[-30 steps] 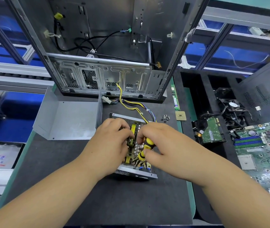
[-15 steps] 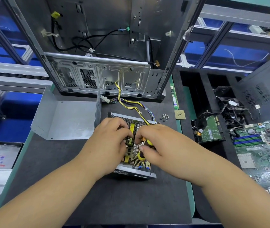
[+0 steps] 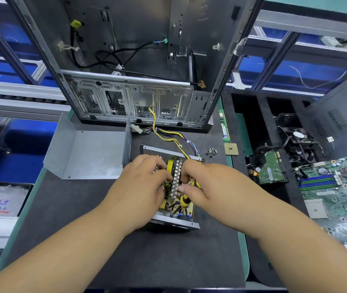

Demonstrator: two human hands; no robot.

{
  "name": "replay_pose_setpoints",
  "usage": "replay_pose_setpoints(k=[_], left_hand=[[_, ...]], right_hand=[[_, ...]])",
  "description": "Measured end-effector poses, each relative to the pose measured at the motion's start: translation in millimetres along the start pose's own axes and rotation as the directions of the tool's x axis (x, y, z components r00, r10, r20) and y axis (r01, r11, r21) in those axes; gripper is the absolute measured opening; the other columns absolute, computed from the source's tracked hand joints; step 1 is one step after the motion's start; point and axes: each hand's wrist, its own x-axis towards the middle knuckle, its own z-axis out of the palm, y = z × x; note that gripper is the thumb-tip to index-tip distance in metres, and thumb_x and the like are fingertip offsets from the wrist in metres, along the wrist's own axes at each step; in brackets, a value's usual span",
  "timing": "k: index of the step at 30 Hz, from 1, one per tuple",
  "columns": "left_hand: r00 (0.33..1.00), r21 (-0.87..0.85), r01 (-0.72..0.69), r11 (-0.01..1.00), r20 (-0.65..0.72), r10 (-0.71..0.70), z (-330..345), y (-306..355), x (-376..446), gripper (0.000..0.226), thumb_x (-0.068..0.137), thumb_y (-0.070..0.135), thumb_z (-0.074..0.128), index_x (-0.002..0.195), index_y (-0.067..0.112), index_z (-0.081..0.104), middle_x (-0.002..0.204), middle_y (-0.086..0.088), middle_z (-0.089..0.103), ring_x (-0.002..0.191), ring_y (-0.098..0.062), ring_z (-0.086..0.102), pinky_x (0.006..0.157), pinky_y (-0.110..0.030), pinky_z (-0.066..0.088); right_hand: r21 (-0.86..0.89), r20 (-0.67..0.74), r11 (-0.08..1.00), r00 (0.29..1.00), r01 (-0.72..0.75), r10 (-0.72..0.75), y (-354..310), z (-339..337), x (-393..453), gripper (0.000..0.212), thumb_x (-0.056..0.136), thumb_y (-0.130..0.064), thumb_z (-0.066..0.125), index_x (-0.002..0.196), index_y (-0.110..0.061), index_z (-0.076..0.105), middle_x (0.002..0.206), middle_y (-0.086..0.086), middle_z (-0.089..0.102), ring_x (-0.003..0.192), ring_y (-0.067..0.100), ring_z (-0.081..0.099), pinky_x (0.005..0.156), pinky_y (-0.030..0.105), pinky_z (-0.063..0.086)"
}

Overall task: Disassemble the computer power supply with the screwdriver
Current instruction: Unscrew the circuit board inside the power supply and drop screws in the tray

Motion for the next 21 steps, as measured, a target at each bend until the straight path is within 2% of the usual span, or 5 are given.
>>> replay_pose_setpoints(k=[4, 9, 13, 15, 21], left_hand=[[1.000, 0.009, 0.001, 1.000, 0.009, -0.001, 0.4, 0.5, 0.2, 0.029, 0.083, 0.014, 0.065, 0.109, 0.023, 0.071, 0.119, 0.005, 0.055, 0.119, -0.024, 0.046, 0.096, -0.044, 0.043], [1.000, -0.004, 0.006, 1.000, 0.001, -0.006, 1.8, -0.6, -0.3, 0.029, 0.082, 0.015, 0.065, 0.109, 0.025, 0.071, 0.119, 0.008, 0.054, 0.119, -0.021, 0.043, 0.098, -0.043, 0.042], [1.000, -0.001, 0.010, 1.000, 0.007, -0.010, 1.4, -0.9, -0.4, 0.028, 0.084, 0.019, 0.065, 0.110, 0.027, 0.070, 0.120, 0.010, 0.053, 0.120, -0.019, 0.041, 0.099, -0.041, 0.041], [1.000, -0.005, 0.009, 1.000, -0.004, -0.009, 1.5, -1.0, -1.1, 0.027, 0.083, 0.017, 0.067, 0.108, 0.025, 0.071, 0.119, 0.009, 0.054, 0.118, -0.020, 0.043, 0.097, -0.042, 0.043], [1.000, -0.004, 0.009, 1.000, 0.007, -0.009, 1.1, -1.3, -0.3, 0.031, 0.082, 0.015, 0.065, 0.110, 0.026, 0.070, 0.119, 0.009, 0.054, 0.119, -0.020, 0.042, 0.098, -0.043, 0.043]], right_hand=[[0.098, 0.001, 0.995, 1.000, 0.020, -0.021, -0.7, -0.5, -0.6, 0.011, 0.094, -0.030, 0.057, 0.100, -0.026, 0.048, 0.081, -0.012, 0.047, 0.081, 0.002, 0.043, 0.072, 0.012, 0.035], [0.061, 0.019, 0.997, 0.998, 0.057, -0.058, -0.7, 0.2, 0.6, 0.012, 0.088, -0.020, 0.055, 0.100, -0.019, 0.053, 0.100, -0.005, 0.053, 0.096, 0.013, 0.042, 0.086, 0.026, 0.036], [-0.110, -0.039, 0.991, 0.996, 0.075, -0.080, -1.7, -0.3, 0.5, 0.029, 0.095, -0.052, 0.039, 0.100, -0.024, 0.045, 0.076, -0.010, 0.050, 0.079, 0.016, 0.047, 0.066, 0.029, 0.035], [-0.111, -0.040, 0.993, 0.998, 0.052, -0.057, -1.2, 0.9, 1.9, 0.031, 0.097, -0.054, 0.037, 0.100, -0.025, 0.045, 0.070, -0.010, 0.045, 0.075, 0.017, 0.046, 0.061, 0.035, 0.029], [0.107, -0.003, 0.994, 0.999, 0.034, -0.034, -0.2, -0.7, -0.1, 0.013, 0.091, -0.022, 0.058, 0.103, -0.024, 0.051, 0.088, -0.011, 0.051, 0.087, 0.008, 0.039, 0.079, 0.016, 0.035]])
